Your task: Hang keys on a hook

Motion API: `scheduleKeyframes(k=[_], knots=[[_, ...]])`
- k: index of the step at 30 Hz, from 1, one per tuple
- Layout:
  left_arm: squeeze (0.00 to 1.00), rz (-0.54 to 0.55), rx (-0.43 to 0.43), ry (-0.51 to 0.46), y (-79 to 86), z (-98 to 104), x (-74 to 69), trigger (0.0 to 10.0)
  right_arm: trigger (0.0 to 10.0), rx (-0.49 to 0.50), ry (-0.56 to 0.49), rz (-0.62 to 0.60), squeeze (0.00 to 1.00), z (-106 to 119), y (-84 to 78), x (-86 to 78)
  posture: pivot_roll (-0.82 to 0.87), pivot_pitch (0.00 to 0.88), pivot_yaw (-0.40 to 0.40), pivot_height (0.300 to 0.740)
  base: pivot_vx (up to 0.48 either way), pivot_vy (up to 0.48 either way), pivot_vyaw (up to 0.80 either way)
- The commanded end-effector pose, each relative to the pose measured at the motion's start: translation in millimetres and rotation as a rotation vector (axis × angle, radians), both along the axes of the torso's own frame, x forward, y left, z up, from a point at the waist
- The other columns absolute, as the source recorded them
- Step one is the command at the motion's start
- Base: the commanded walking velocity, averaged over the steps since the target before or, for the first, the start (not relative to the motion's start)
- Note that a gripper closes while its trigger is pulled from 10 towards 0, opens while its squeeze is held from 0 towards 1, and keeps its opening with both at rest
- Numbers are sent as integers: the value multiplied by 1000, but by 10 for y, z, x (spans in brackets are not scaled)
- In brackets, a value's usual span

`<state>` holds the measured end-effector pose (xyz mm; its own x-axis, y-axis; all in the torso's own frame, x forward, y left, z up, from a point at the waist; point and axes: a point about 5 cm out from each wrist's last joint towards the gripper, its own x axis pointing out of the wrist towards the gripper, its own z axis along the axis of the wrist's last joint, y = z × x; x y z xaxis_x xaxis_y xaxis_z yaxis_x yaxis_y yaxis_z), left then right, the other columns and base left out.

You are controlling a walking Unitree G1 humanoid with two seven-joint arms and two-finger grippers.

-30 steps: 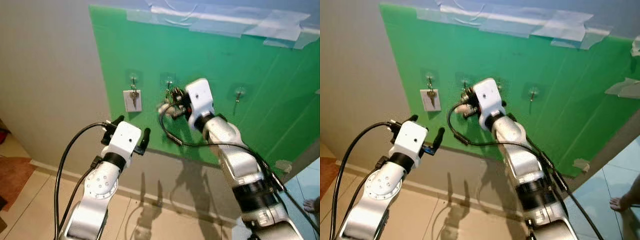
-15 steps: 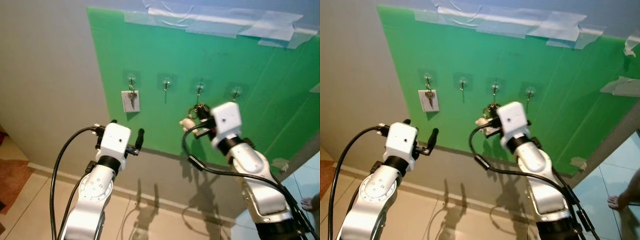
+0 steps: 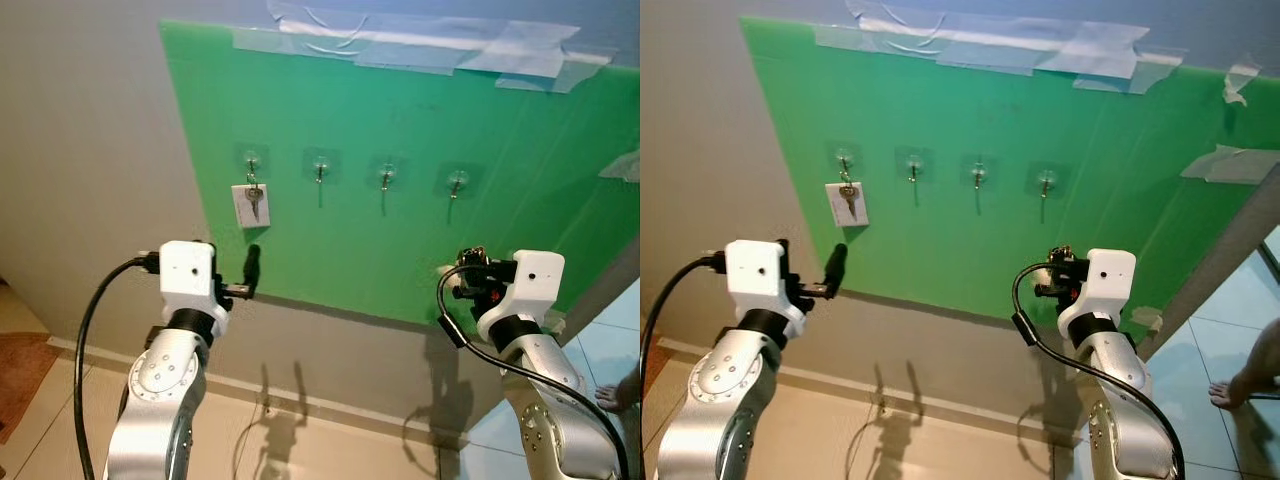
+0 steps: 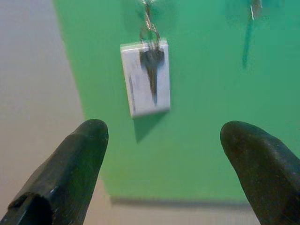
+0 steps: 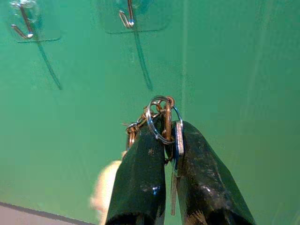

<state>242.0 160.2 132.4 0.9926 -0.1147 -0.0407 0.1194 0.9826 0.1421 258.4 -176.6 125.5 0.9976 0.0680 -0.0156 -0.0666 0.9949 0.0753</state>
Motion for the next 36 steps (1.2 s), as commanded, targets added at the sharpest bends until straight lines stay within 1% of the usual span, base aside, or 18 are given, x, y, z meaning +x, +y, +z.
scheduleKeyframes(k=[1,2,4,5,6,8,11,14,15,16,17,18,21,22,24,31,32,36], knots=[[0,-65,194,-73,-35,-4,-131,10000,10000,-54,-50,34,0,36,18,-80,-49,0,-14,740,0,0,0],[0,-65,194,-73,-35,-4,-131,10000,10000,-54,-50,34,0,36,18,-80,-49,0,-14,740,0,0,0],[0,-122,261,-155,-92,-2,-216,10000,10000,-48,-80,51,0,48,30,-106,-47,0,-14,740,0,0,0],[0,-122,261,-155,-92,-2,-216,10000,10000,-48,-80,51,0,48,30,-106,-47,0,-14,740,0,0,0],[0,-87,237,-186,-60,-22,-237,10000,10000,-74,-111,67,0,57,31,-103,-45,0,-12,740,0,0,0],[0,-60,213,-187,-41,-31,-231,10000,10000,-87,-127,79,0,67,55,-81,-43,0,-12,740,0,0,0],[0,-58,212,-183,-41,-40,-227,10000,10000,-82,-132,83,0,73,74,-63,-43,0,-12,740,0,0,0],[0,-61,196,-193,-66,-43,-235,10000,10000,-91,-181,113,0,155,185,32,-40,0,-14,740,0,0,0],[0,-61,196,-193,-66,-43,-235,10000,10000,-91,-181,113,0,155,185,32,-40,0,-14,740,0,0,0],[0,-61,194,-199,-78,-58,-237,10000,10000,-122,-196,125,0,194,239,132,-41,0,-16,740,0,0,0],[0,-62,196,-203,-81,-71,-236,10000,10000,-143,-206,136,0,215,263,181,-41,0,-16,740,0,0,0],[0,-62,196,-203,-81,-71,-236,10000,10000,-143,-206,136,0,215,263,181,-41,0,-16,740,0,0,0],[0,-70,199,-214,-100,-88,-231,10000,10000,-171,-228,156,0,265,340,315,-41,0,-15,740,0,0,0],[0,-70,199,-214,-100,-88,-231,10000,10000,-171,-228,156,0,265,340,315,-41,0,-15,740,0,0,0],[0,-69,200,-218,-98,-93,-218,10000,10000,-187,-227,197,0,301,424,428,-37,0,-19,740,0,0,0],[0,-81,203,-230,-117,-84,-187,10000,10000,-163,-204,185,0,341,439,586,-35,0,-22,740,0,0,0],[0,-84,201,-232,-121,-83,-179,10000,10000,-146,-196,180,0,362,474,628,-36,0,-21,740,0,0,0],[0,-87,198,-231,-132,-86,-169,10000,10000,-142,-195,190,0,380,552,668,-33,0,-24,740,0,0,0]])
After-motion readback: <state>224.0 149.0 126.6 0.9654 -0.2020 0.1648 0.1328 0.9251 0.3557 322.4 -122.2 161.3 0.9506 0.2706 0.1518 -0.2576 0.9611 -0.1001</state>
